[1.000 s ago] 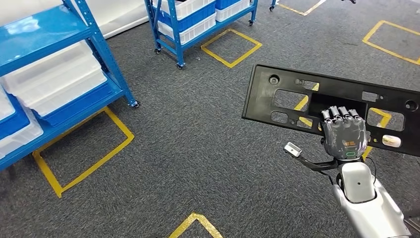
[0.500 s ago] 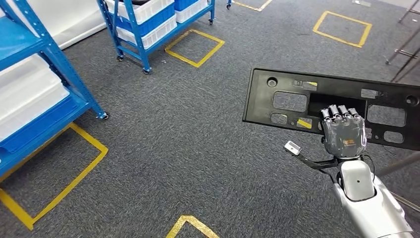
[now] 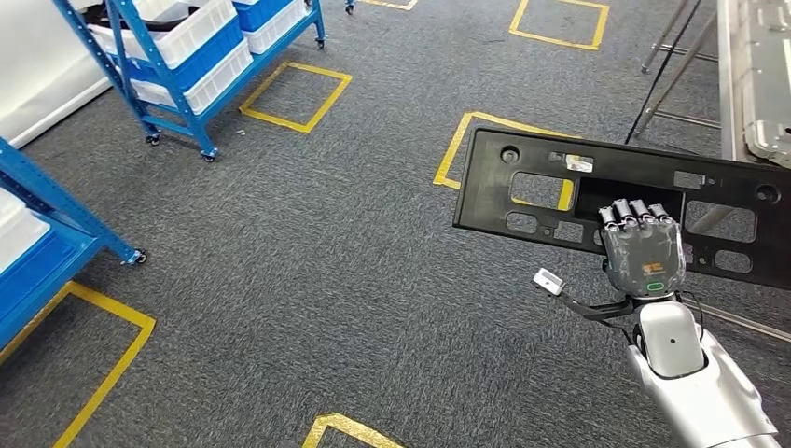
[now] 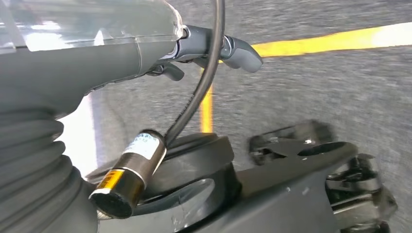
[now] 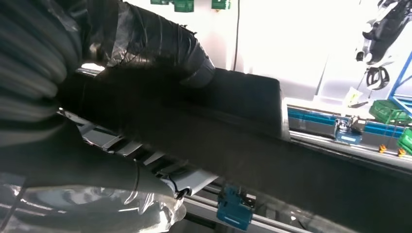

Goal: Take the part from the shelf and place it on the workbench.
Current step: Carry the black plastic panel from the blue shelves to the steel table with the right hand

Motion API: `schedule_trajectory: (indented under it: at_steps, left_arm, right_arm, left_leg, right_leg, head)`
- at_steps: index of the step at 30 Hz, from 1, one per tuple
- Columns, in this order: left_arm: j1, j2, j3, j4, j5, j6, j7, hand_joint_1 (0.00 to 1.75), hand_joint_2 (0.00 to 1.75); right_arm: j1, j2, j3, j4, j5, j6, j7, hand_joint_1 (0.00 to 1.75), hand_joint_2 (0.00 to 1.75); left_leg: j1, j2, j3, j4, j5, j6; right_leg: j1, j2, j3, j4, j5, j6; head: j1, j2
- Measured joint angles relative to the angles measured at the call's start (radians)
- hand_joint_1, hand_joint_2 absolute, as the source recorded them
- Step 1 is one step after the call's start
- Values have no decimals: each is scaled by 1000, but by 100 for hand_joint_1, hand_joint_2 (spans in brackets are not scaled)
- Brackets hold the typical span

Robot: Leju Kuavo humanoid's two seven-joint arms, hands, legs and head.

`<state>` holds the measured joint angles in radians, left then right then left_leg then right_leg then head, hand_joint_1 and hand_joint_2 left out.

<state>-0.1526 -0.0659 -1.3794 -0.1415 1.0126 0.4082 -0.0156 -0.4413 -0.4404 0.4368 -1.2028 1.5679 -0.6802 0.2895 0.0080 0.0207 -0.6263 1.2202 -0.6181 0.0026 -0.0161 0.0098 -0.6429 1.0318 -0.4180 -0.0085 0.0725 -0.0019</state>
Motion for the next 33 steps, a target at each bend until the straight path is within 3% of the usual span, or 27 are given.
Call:
schedule_trajectory:
  at_steps: [1, 2, 3, 4, 6, 8, 10, 11, 12, 14, 15, 16, 17, 18, 19, 21, 23, 25, 26, 28, 29, 32, 33]
  left_arm:
    - [-2, 0, 0, 0, 3, -1, -3, 0, 175]
    - [-5, 0, 0, 0, 5, 0, -7, 0, 175]
    - [-8, 0, 0, 0, 5, 0, -11, 0, 175]
    - [-10, 0, 0, 0, 5, 0, -15, 0, 175]
    - [-12, 1, 0, 0, 5, 0, -18, 0, 175]
    - [-16, 2, 0, 0, 5, -1, -17, 0, 175]
    - [-23, 2, -1, 0, 5, -3, -17, 0, 175]
    - [-26, 1, -1, 0, 5, -4, -16, 0, 175]
    - [-28, 1, -1, 0, 5, -4, -16, 0, 175]
    - [-29, 1, -1, 0, 5, -4, -16, 0, 175]
    - [-28, 1, -2, 0, 5, -4, -15, 0, 175]
    - [-28, 1, -2, 0, 5, -5, -14, 0, 175]
    - [-27, 1, -2, 0, 5, -5, -12, 0, 175]
    - [-25, 1, -2, 0, 5, -6, -10, 0, 175]
    - [-24, 1, -2, 0, 5, -7, -8, 0, 175]
    - [-22, 2, -3, 1, 5, -7, -4, 0, 175]
    - [-19, 5, -3, 2, 5, -7, -2, 0, 175]
    - [-17, 5, -3, 2, 5, -6, 0, 0, 175]
    - [-18, 5, -3, 2, 5, -6, 0, 0, 175]
    - [-18, 4, -3, 2, 5, -6, 0, 0, 175]
    - [-17, 4, -3, 2, 5, -6, 0, 0, 175]
    - [-13, 4, -3, 2, 5, -6, 0, 0, 175]
    - [-13, 4, -3, 2, 5, -6, -1, 0, 175]
  right_arm:
    - [-1, 2, 0, 0, 0, 0, -7, 162, 175]
    - [-1, 3, 0, 1, 0, 0, -12, 162, 175]
    - [-2, 3, 0, 1, 0, 0, -16, 162, 175]
    - [-4, 4, 0, 1, 0, 0, -19, 162, 175]
    - [-9, 4, -1, 1, 0, 0, -22, 162, 175]
    - [-14, 6, -1, 2, 0, 0, -22, 162, 175]
    - [-13, 7, -1, 3, 0, 0, -17, 162, 175]
    - [-12, 6, -1, 3, 0, 0, -15, 162, 175]
    - [-12, 4, -2, 3, 0, 0, -12, 162, 175]
    - [-17, 2, -3, 3, 0, 0, -9, 162, 175]
    - [-18, 1, -3, 3, 0, 0, -8, 162, 175]
    - [-18, 2, -3, 3, 0, 0, -7, 162, 175]
    - [-15, 2, -4, 3, 0, 0, -5, 162, 175]
    - [-12, 2, -4, 3, 0, 0, -4, 162, 175]
    - [-10, 2, -4, 3, 0, 0, -2, 162, 175]
    - [-5, 2, -8, 0, 0, 0, 2, 162, 175]
    - [3, 2, -15, -4, 0, 0, 5, 162, 175]
    - [12, 1, -21, -6, 0, 0, 6, 162, 175]
    - [15, 1, -25, -7, 0, 0, 6, 162, 175]
    - [17, -1, -32, -11, 0, 0, 7, 162, 175]
    - [17, -1, -34, -13, 0, 0, 8, 162, 175]
    - [17, 1, -35, -16, 0, 0, 8, 162, 175]
    - [20, 1, -35, -16, 0, 0, 8, 162, 175]
  left_leg:
    - [0, -6, -30, 56, -16, 1]
    - [0, -9, -46, 83, -13, 3]
    - [-1, -13, -44, 70, 10, 7]
    - [-2, -20, -24, 19, 49, 13]
    - [-2, -68, 28, -110, 116, 28]
    - [-4, -107, 54, -174, 134, 35]
    - [-4, -95, 61, -190, 137, 39]
    - [-3, -81, 67, -201, 143, 42]
    - [-2, -67, 73, -213, 149, 47]
    - [-2, -36, 81, -229, 157, 52]
    - [-3, -22, 82, -231, 157, 53]
    - [-4, -7, 82, -231, 156, 53]
    - [-3, 9, 82, -231, 154, 51]
    - [-2, 24, 82, -230, 152, 48]
    - [0, 38, 84, -227, 148, 44]
    - [1, 63, 85, -216, 135, 31]
    - [-3, 81, 88, -206, 122, 15]
    - [-3, 100, 97, -205, 113, 3]
    - [-1, 98, 101, -202, 106, -2]
    - [5, 68, 98, -178, 82, -8]
    - [7, 40, 84, -143, 60, -9]
    - [3, -6, -16, 49, -20, -1]
    - [0, -10, -44, 95, -26, 4]
  right_leg:
    - [3, 14, 0, 1, 0, -2]
    - [7, 28, 0, 2, 0, -3]
    - [9, 44, 0, 4, 0, -3]
    - [11, 60, 0, 6, 0, -3]
    - [11, 91, -3, 11, 1, -1]
    - [4, 117, -12, 11, 7, 9]
    - [-3, 141, -20, 6, 16, 23]
    - [-1, 130, -22, 7, 16, 28]
    - [1, 103, -30, 20, 7, 32]
    - [3, 30, -71, 106, -44, 37]
    - [1, 9, -102, 170, -77, 42]
    - [-3, 1, -130, 227, -100, 47]
    - [-8, -3, -144, 258, -106, 52]
    - [-13, -7, -139, 253, -94, 57]
    - [-17, -16, -114, 209, -66, 62]
    - [-20, -57, -42, 78, -13, 68]
    - [-12, -77, -7, 14, 0, 56]
    - [-6, -56, -8, 15, -6, 36]
    - [-7, -45, -6, 14, -8, 29]
    - [-10, -27, -1, 13, -9, 17]
    - [-10, -19, 0, 12, -9, 12]
    - [0, 14, 2, 13, -10, 2]
    - [4, 28, 2, 13, -11, 0]
  head:
    - [0, 0]
    - [0, 0]
    - [0, 0]
    - [0, 0]
    - [1, 0]
    - [-1, 0]
    - [-2, 0]
    - [-2, 0]
    - [0, 0]
    - [2, 0]
    - [3, 0]
    - [3, 0]
    - [3, 0]
    - [3, 0]
    - [3, 0]
    - [3, 0]
    - [1, 0]
    - [-1, 0]
    - [-1, 0]
    - [-2, 0]
    - [-2, 0]
    - [-3, 0]
    - [-3, 0]
